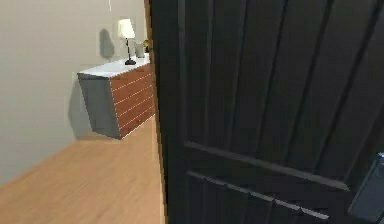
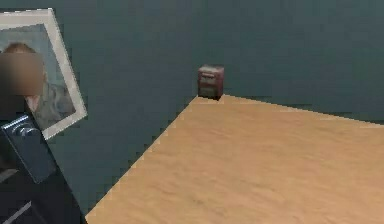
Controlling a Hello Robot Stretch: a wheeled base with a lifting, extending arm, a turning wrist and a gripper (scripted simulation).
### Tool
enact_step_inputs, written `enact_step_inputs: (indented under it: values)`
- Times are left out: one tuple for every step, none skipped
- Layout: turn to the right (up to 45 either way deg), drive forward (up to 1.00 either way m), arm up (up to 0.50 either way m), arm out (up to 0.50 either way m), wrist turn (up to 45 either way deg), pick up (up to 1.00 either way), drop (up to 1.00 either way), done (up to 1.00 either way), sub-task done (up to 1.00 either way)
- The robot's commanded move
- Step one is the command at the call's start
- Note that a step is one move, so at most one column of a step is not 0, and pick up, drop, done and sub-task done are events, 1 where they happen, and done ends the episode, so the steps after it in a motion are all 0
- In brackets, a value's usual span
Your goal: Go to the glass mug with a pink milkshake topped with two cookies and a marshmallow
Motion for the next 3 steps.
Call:
enact_step_inputs:
  values:
    - [-27.0,0.0,0.0,0.0,0.0,0.0,0.0,0.0,0.0]
    - [0.0,0.75,0.0,0.0,0.0,0.0,0.0,0.0,0.0]
    - [-42.0,0.0,0.0,0.0,0.0,0.0,0.0,0.0,0.0]
